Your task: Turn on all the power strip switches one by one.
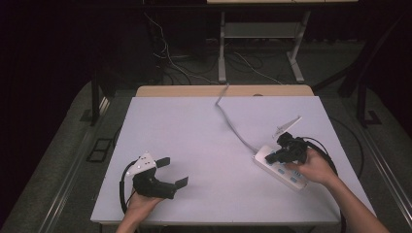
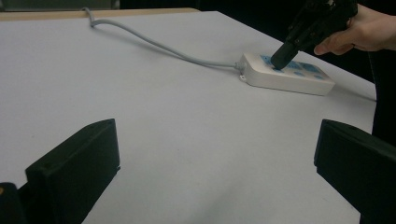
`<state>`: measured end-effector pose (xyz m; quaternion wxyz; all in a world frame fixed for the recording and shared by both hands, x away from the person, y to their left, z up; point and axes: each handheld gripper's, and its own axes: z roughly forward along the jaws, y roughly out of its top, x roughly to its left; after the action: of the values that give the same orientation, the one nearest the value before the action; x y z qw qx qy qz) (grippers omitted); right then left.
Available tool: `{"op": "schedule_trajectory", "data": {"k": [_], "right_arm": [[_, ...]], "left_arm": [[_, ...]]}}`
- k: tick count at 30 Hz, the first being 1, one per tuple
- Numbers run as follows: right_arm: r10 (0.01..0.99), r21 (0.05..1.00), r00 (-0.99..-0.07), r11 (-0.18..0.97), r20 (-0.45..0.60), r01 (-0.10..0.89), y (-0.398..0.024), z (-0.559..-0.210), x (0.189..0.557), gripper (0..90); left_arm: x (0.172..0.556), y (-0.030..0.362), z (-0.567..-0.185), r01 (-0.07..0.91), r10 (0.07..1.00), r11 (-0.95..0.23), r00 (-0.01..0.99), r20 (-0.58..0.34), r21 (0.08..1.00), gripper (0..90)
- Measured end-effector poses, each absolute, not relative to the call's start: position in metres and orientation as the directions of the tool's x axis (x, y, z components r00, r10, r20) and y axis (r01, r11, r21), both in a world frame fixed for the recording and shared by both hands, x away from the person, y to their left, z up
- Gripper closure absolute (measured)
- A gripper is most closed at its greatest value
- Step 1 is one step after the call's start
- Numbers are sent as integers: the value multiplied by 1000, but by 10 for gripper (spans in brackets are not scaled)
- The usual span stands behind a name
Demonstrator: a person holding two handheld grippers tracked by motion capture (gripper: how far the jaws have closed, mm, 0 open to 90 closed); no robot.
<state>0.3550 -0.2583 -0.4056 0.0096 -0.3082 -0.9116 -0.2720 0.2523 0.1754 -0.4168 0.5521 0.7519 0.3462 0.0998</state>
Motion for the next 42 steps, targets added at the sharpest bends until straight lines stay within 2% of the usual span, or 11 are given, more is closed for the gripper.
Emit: {"op": "schedule_trajectory", "data": {"k": [11, 15, 17, 18, 23, 24, 25, 27, 29, 33, 42], "right_arm": [[587, 518, -785, 617, 198, 592, -267, -400, 357, 899], [612, 549, -766, 579, 195, 603, -273, -393, 354, 824], [628, 568, -754, 556, 191, 607, -277, -389, 352, 769], [648, 592, -740, 529, 181, 608, -280, -384, 349, 691], [680, 632, -711, 474, 180, 613, -288, -376, 343, 568], [696, 650, -694, 443, 185, 617, -292, -373, 339, 468], [696, 650, -694, 443, 185, 617, -292, -373, 339, 468], [720, 669, -668, 404, 188, 624, -295, -371, 334, 353], [751, 687, -631, 352, 198, 635, -297, -369, 325, 153], [756, 709, -622, 324, 204, 627, -300, -369, 313, 1], [751, 777, -612, 224, 247, 588, -310, -377, 279, 4]], "left_arm": [[253, 175, -417, 413, 631, -148, 739, -235, 899, 0], [253, 175, -417, 414, 628, -150, 741, -237, 898, 0], [252, 174, -417, 412, 628, -152, 742, -234, 898, 0], [252, 174, -417, 411, 627, -150, 742, -235, 899, 0], [252, 174, -417, 412, 627, -145, 742, -238, 900, 0], [252, 174, -417, 411, 627, -145, 742, -238, 900, 0], [252, 174, -417, 411, 627, -144, 741, -239, 900, 0], [252, 174, -417, 412, 627, -143, 741, -240, 900, 0], [252, 174, -417, 410, 627, -142, 741, -239, 901, 0], [252, 175, -416, 407, 628, -139, 741, -238, 903, 0], [252, 175, -416, 409, 629, -133, 738, -242, 903, 0]]}}
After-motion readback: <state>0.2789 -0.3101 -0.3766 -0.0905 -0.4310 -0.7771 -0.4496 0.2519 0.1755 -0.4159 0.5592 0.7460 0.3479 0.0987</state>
